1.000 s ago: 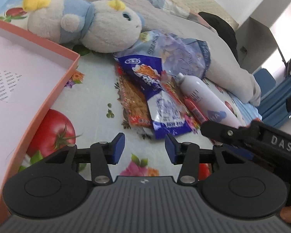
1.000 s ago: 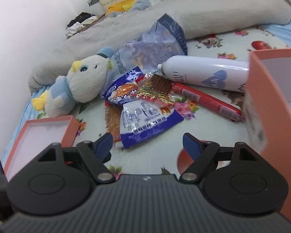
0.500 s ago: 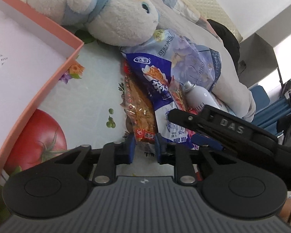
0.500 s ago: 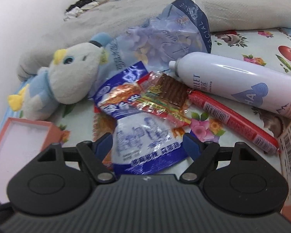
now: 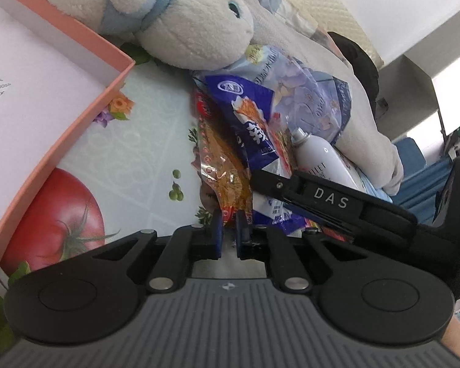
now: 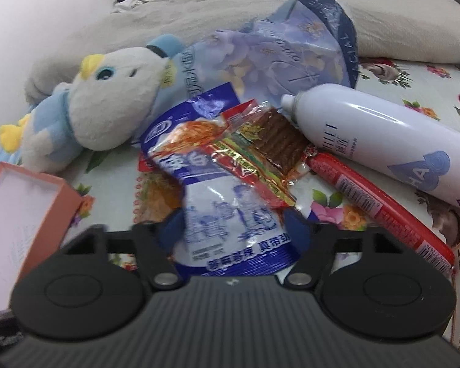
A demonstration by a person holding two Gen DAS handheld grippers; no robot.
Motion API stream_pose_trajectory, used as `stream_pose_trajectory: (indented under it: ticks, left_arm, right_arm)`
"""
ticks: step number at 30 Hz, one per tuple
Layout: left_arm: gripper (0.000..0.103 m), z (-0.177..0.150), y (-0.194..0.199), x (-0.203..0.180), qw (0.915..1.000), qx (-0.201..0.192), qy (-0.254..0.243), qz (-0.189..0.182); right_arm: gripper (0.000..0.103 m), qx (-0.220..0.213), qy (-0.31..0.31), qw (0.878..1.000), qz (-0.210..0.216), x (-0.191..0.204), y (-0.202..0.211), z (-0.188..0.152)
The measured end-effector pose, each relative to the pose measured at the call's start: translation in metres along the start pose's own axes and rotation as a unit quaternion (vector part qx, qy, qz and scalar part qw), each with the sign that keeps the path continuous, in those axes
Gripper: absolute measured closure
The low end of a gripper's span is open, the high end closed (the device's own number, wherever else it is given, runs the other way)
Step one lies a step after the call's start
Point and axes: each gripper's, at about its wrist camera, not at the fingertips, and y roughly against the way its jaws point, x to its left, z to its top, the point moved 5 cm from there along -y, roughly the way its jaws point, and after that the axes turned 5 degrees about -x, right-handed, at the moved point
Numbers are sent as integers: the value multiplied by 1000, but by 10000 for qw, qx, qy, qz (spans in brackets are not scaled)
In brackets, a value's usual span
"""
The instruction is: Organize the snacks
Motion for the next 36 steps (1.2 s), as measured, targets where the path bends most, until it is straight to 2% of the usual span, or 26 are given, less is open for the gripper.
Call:
stream_pose_trajectory:
  ticks: [2,4,7,19,22,31,36]
  left_arm:
    - [95,-1,2,-3,10000,14,-82,-25]
    - [96,-2,6,-8,9999,5,-154,-14]
    - [97,-6,14,-15,9997,12,-240,-7]
    - [97,-50,80,-33,9978,184,-602,206]
    - [97,-65,104,-31,9973,229,-660,239]
    - [97,-110,172,-23,9942,529,-893,288]
    - [97,-124,208,-14,9940,520,-894,345]
  right_arm:
    - [72,-10,104,9999,69,5,5,1]
    - [78,-20,144,9999,61,7,11,2]
    - [82,-60,237,9997,-54,11,23,-1]
    - [84,-150,276,9994,-145,17,105,-36]
    - [84,-147,284,9994,-154,22,126,-52]
    - [84,1,209,9982,-564,16,184,-108]
    - [84,59,143,9976,-681,18,211,-136]
